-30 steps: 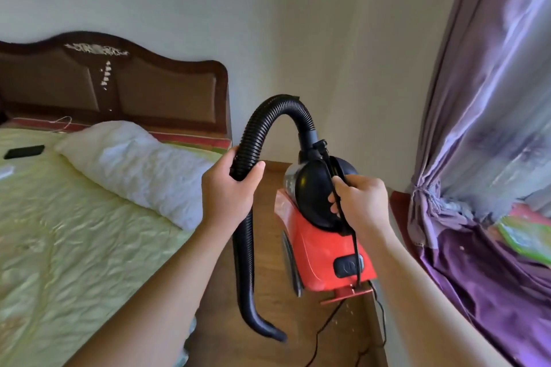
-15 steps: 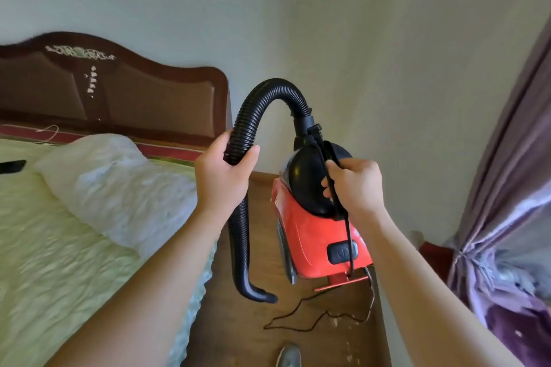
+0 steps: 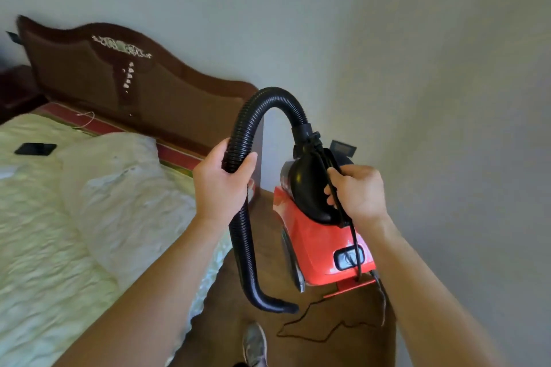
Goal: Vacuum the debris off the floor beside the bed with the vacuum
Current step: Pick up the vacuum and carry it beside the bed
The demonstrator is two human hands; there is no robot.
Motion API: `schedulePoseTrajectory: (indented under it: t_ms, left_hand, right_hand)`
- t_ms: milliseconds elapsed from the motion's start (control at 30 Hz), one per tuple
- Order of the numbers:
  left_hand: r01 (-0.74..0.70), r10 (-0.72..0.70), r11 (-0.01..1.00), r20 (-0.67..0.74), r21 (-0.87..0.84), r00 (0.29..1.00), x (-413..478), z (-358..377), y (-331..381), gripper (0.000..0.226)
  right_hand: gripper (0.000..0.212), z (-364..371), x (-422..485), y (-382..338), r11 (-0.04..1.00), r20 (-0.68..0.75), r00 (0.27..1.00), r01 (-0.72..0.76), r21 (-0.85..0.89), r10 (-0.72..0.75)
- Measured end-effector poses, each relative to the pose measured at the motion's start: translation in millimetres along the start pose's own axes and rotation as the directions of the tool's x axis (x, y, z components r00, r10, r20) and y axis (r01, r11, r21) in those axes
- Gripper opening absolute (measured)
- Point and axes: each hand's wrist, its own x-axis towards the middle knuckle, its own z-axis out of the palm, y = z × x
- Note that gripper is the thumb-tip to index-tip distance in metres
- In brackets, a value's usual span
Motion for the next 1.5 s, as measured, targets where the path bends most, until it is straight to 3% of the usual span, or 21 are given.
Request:
schedulePoseTrajectory:
  t_ms: [400, 667, 800, 1100, 1267, 1500]
  left_hand:
    - [0.162, -0.149, 0.985, -0.174, 0.059, 0.973, 129.3, 65.1, -54.2, 0.016]
    - [0.303, -0.237, 0.947, -0.408, 0.105, 0.882, 156.5, 73.6, -58.7, 0.026]
    - [0.416, -0.293, 0.905, -0.568, 0.096, 0.769, 148.5, 85.4, -59.5, 0.018]
    - [0.595, -0.442, 0.793, -0.796, -0.131, 0.413, 83.6, 120.1, -68.9, 0.022]
    - [0.660, -0.522, 0.701, -0.826, -0.271, 0.215, 30.3, 142.4, -91.3, 0.036]
    - [0.664, -0.581, 0.595, -0.813, -0.453, -0.035, -26.9, 170.9, -129.8, 0.040]
  right_hand:
    - [0.038, 71.1, 186.2, -24.5, 0.994, 0.238, 0.970, 0.075, -0.081, -0.054]
    - [0.034, 108.9, 259.0, -52.6, 0.961, 0.504, 0.843, 0.263, -0.086, -0.186]
    - [0.038, 131.6, 294.1, -48.1, 0.942, 0.660, 0.719, 0.332, -0.050, -0.219]
    - [0.034, 186.4, 325.4, -15.6, 0.889, 0.922, 0.369, 0.453, -0.064, -0.122]
    - [0.032, 213.6, 315.2, 17.1, 0.821, 0.979, 0.196, 0.567, -0.073, -0.048]
    - [0.037, 245.0, 297.3, 67.5, 0.726, 0.999, 0.012, 0.687, -0.040, 0.044]
